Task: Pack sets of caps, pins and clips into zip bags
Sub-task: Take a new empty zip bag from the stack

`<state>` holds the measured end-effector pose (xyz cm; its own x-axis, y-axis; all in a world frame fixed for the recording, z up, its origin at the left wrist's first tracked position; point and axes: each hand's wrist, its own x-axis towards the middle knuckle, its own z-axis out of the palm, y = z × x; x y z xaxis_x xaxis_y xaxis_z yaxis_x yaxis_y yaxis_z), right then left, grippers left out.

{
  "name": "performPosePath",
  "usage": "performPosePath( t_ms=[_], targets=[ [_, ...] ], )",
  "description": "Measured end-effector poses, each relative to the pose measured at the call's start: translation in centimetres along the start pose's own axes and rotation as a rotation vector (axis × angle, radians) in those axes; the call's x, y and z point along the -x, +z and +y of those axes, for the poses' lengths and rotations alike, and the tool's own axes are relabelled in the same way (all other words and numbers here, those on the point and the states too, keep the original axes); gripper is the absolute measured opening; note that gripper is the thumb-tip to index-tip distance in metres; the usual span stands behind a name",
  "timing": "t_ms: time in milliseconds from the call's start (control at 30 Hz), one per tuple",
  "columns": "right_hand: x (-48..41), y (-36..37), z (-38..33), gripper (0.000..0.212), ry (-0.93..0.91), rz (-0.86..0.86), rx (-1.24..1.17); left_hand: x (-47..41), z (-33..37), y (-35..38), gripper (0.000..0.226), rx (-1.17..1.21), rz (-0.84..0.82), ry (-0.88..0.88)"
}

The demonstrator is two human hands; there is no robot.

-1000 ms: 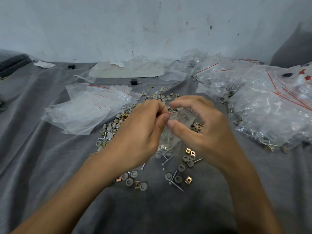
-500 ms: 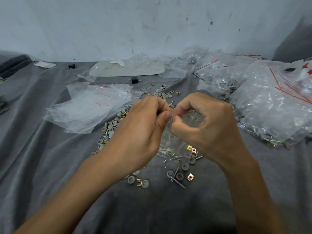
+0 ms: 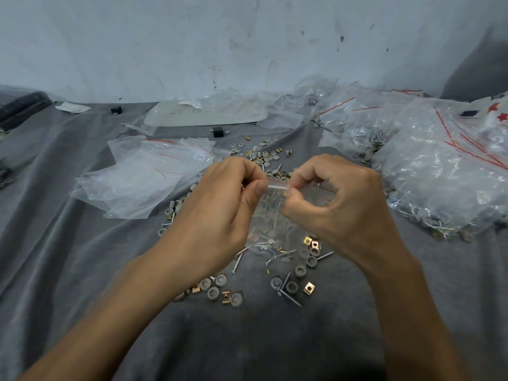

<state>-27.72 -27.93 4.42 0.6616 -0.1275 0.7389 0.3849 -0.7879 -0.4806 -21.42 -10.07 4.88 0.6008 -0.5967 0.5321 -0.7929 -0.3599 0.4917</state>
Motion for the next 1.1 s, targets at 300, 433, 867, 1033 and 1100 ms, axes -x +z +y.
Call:
performPosePath(
  t_ms=[300, 433, 867, 1033, 1100],
  targets=[
    [-0.1, -0.3, 0.1, 0.004, 0.011, 0.093, 0.033, -0.3, -0.1, -0.5, 0.011, -0.014, 0.049, -0.010],
    [-0.1, -0.8, 0.4, 0.004, 0.021, 0.113, 0.042, -0.3, -0.4, -0.9, 0.009, 0.021, 0.056, -0.027],
    [0.1, -2.8, 2.5, 0.007, 0.083, 0.169, 0.040, -0.2, -2.3, -2.4, 0.014, 0.067, 0.116, -0.082],
    [0.6, -3.5, 4.3, 0.005, 0.206, 0.211, -0.086, -0.2, -4.2, -4.2, 0.017, -0.014, 0.174, -0.141],
    [0.6, -2.1, 3.9, 0.008, 0.251, 0.113, -0.221, -0.4, -4.1, -4.3, 0.017, -0.035, 0.150, -0.142]
  ],
)
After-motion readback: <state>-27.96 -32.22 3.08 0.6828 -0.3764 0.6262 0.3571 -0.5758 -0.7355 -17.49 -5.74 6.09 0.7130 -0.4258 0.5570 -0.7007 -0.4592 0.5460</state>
